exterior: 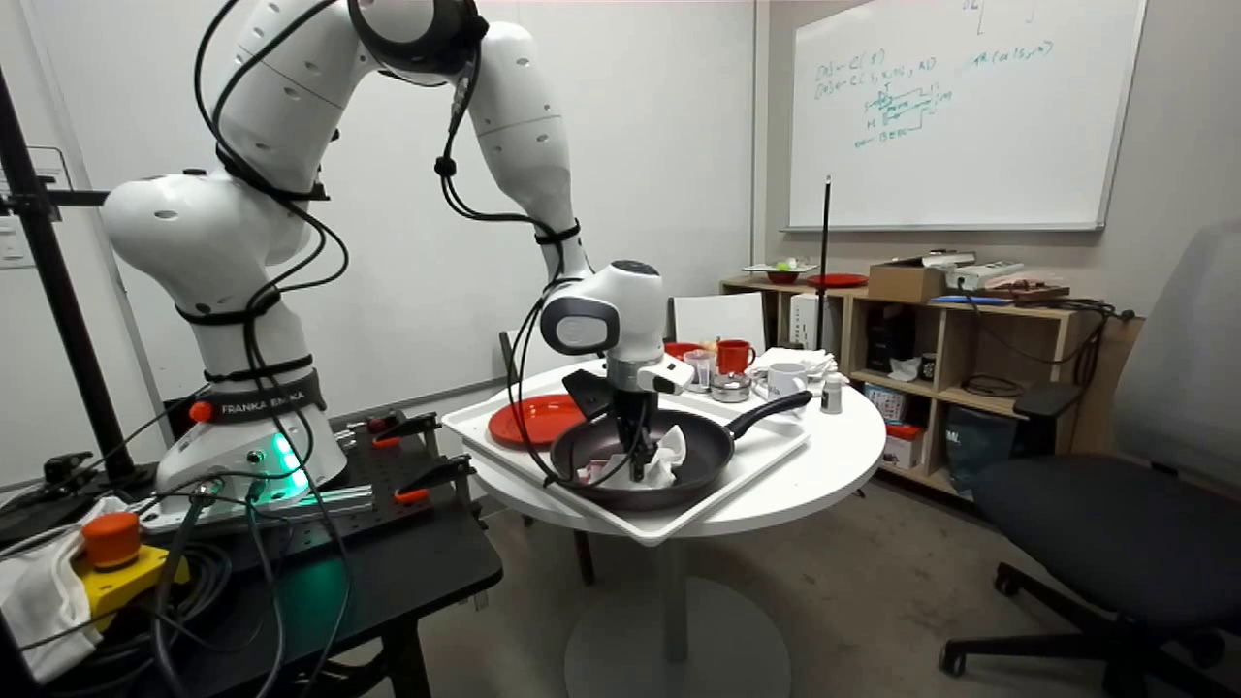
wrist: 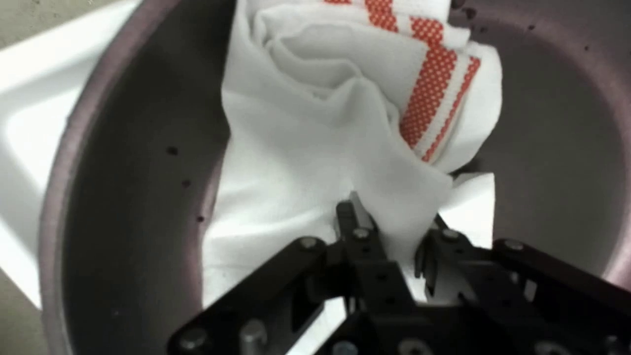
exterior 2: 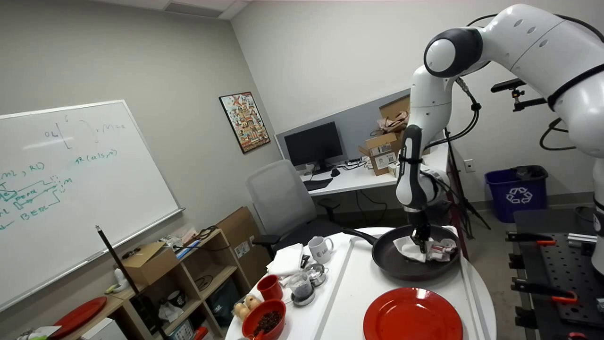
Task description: Use the towel to wipe the pan.
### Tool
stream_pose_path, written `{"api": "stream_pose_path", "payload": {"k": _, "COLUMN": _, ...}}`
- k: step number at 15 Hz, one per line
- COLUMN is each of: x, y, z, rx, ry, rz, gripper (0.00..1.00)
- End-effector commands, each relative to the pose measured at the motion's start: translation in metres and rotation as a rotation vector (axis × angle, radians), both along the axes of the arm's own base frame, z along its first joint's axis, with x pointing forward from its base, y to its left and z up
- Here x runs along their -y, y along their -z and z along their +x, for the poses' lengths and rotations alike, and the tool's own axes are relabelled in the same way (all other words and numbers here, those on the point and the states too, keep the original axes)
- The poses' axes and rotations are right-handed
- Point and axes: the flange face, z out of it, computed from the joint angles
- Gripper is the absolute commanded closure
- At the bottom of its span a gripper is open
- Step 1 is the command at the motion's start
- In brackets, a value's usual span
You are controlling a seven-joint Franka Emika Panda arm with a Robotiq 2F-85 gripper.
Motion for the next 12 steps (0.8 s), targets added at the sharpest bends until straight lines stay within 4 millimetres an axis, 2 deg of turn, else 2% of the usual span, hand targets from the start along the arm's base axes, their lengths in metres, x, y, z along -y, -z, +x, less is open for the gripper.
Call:
{"api": "stream_pose_path", "payload": {"k": 1, "x": 0.033, "y": 0.010, "z": 0.012, "rx": 0.018, "ry": 0.129, "rz": 0.020, "gripper": 0.95}}
{"api": "stream_pose_path", "payload": {"k": 4, "x": 0.056, "y": 0.011, "z": 0.017, "rx": 0.032, "ry": 0.213, "rz": 0.013, "gripper": 0.95}}
{"api": "stream_pose_path", "payload": {"k": 6, "x": 0.064, "y": 0.013, "z": 0.020, "rx": 0.034, "ry": 0.249, "rz": 0.013, "gripper": 0.95}}
{"api": "stream_pose_path", "payload": {"k": 12, "x": 0.061, "y": 0.021, "z": 0.045, "rx": 0.009, "ry": 0.279, "rz": 0.023, "gripper": 0.95}}
